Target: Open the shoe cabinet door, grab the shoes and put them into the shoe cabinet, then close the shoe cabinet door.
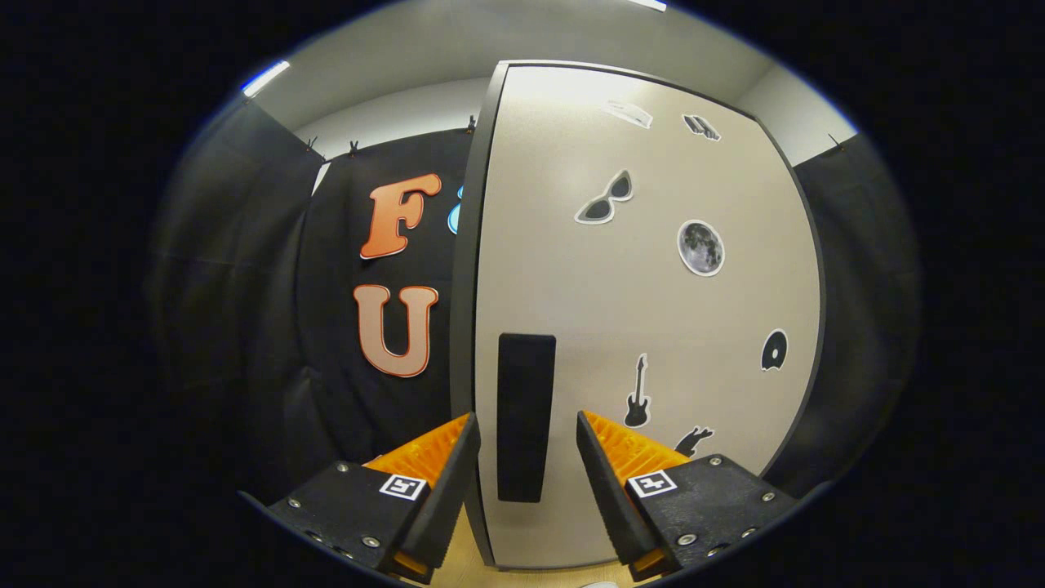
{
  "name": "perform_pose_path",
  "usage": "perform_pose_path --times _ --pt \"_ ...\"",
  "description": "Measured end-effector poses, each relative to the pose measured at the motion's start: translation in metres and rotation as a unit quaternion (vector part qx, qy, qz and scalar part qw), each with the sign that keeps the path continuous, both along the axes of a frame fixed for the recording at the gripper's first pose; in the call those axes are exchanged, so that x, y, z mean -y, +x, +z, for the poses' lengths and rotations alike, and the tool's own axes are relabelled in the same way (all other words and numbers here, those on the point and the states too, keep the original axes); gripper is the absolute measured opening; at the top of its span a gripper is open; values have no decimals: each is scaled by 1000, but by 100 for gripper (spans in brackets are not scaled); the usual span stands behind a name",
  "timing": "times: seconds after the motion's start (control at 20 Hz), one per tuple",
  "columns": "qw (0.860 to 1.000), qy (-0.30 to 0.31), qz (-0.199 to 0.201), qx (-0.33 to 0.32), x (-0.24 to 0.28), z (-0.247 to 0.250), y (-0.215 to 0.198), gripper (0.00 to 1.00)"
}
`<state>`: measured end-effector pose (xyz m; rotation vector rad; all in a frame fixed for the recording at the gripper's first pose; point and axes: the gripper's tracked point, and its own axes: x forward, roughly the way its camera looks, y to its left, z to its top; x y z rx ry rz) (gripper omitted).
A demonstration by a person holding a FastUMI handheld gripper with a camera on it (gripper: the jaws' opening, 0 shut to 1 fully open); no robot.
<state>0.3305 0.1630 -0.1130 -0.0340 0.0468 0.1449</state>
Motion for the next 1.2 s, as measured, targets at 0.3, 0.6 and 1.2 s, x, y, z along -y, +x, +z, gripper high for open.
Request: perform_pose_path --times 0.3,0.6,1.2 --pt "1000 6 -1 -28 -2 -18 13 55" --pt "999 18 -9 -27 -6 -19 12 36" --pt "998 11 16 -53 -3 -18 -1 24"
